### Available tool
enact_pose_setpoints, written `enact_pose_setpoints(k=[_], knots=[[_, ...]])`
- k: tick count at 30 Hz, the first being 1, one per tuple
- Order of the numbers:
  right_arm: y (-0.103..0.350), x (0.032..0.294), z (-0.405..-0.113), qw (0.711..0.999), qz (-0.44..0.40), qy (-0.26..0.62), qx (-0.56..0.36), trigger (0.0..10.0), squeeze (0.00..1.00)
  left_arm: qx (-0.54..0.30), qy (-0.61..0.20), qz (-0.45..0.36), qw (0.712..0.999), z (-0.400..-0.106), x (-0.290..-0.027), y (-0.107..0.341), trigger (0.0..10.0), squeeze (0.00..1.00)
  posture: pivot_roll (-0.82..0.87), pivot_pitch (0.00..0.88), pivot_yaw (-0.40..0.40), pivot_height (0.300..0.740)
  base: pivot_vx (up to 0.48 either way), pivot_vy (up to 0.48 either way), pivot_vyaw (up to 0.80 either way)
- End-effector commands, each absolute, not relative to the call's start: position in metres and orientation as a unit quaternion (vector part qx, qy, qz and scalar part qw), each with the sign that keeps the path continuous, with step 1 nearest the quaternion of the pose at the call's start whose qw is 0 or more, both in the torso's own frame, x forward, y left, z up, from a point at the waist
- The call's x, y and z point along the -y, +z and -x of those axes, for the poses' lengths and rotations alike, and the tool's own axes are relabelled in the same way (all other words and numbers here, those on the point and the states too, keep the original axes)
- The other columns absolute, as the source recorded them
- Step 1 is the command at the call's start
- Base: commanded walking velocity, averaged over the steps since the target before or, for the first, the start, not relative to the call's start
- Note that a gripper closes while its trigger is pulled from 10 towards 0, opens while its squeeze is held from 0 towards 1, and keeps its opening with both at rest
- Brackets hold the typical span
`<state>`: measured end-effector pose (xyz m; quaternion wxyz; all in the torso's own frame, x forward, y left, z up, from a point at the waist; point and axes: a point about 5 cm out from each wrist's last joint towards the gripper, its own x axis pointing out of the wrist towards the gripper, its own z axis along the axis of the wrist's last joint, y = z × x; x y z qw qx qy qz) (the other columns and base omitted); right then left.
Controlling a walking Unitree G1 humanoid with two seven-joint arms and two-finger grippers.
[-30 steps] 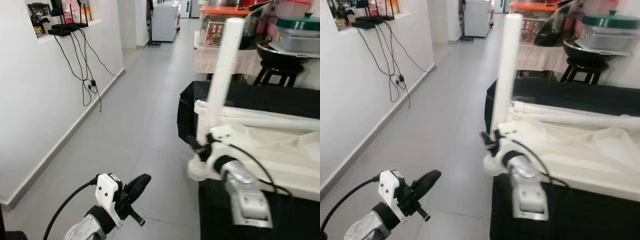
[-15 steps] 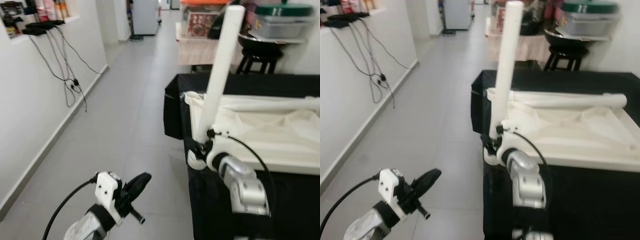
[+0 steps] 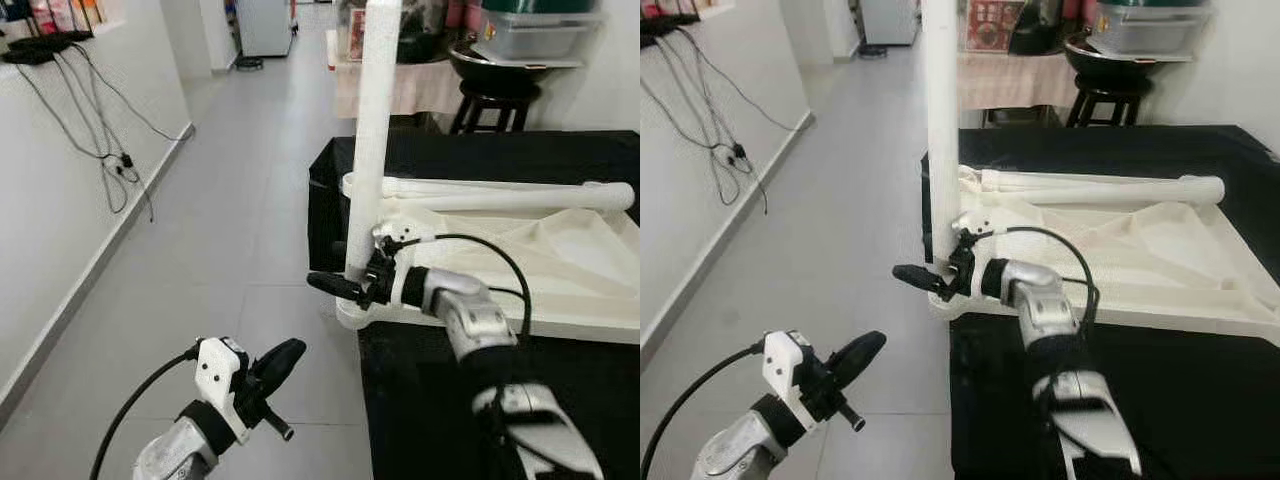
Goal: Building children table
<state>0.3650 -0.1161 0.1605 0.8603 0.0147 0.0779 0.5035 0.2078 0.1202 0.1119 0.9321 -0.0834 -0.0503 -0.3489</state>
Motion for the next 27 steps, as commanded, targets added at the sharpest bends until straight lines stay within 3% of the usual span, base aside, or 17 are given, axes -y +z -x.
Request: enact_pose_setpoints(k=[1,9,15,16,17,18,22,27], knots=[[0.159,0.109,-0.364,0.852,-0.014,0.517,-0.079,0.0,0.0,0.046,-0.344,0.081,0.934,-0.208,-0.121,0.109,10.0,0.0,0.05,0.0,-0.012,0.74,0.0,0.0,0.0],[0.161,0.116,-0.371,0.867,-0.017,0.494,-0.064,0.0,0.0,0.047,-0.344,0.082,0.934,-0.209,-0.12,0.109,10.0,0.0,0.04,0.0,-0.009,0.74,0.0,0.0,0.0],[0.149,0.122,-0.365,0.893,-0.081,0.439,-0.065,0.0,0.0,0.047,-0.347,0.084,0.933,-0.208,-0.119,0.109,10.0,0.0,0.03,0.0,-0.01,0.74,0.0,0.0,0.0],[0.147,0.121,-0.364,0.912,-0.089,0.397,-0.057,0.0,0.0,0.047,-0.347,0.083,0.933,-0.208,-0.119,0.11,10.0,0.0,0.03,0.0,-0.01,0.74,0.0,0.0,0.0],[0.13,0.136,-0.365,0.975,-0.046,0.196,-0.097,0.0,0.0,0.048,-0.346,0.084,0.933,-0.207,-0.119,0.11,10.0,0.0,0.02,0.0,-0.009,0.74,0.0,0.0,0.0],[0.114,0.13,-0.343,0.984,-0.022,0.134,-0.112,0.0,0.0,0.047,-0.346,0.084,0.933,-0.207,-0.12,0.11,10.0,0.0,0.01,0.0,0.001,0.74,0.0,0.0,0.0],[0.103,0.128,-0.321,0.987,-0.012,0.092,-0.133,0.0,0.0,0.045,-0.348,0.086,0.932,-0.208,-0.12,0.11,10.0,0.0,-0.01,0.0,0.011,0.74,0.0,0.0,0.0],[0.109,0.129,-0.329,0.985,0.006,0.129,-0.119,0.0,0.0,0.044,-0.354,0.087,0.93,-0.209,-0.12,0.109,10.0,0.0,0.01,0.0,-0.005,0.74,0.0,0.0,0.0]])
